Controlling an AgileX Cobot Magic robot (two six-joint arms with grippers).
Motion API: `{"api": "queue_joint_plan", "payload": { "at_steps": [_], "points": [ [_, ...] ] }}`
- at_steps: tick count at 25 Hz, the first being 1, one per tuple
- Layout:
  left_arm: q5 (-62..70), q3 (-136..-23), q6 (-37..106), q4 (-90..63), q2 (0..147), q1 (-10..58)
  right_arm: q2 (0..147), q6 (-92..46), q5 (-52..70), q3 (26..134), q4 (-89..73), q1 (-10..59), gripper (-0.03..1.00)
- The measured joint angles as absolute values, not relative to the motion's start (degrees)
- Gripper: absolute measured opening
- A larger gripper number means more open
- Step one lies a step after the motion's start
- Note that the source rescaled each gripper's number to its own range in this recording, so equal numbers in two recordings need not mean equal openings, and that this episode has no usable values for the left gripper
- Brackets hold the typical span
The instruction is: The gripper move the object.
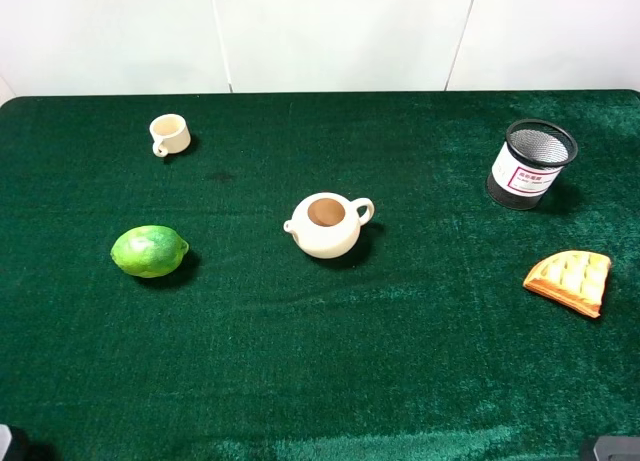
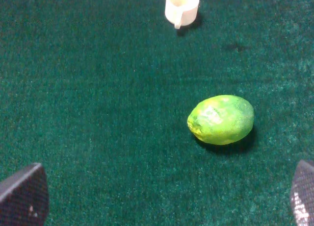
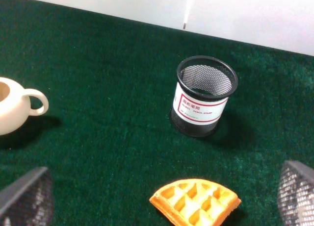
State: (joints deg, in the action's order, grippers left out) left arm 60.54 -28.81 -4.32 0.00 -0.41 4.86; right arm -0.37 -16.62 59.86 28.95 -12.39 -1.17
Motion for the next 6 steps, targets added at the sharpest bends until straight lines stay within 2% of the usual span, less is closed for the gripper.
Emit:
{"api": "queue_joint_plan", "payload": {
  "at_steps": [6],
  "points": [
    [60.5,-28.8,-4.3,0.0,-0.4,4.9,-0.4,-16.6,59.9,28.9,-12.4,-1.2,1.00]
  ]
}}
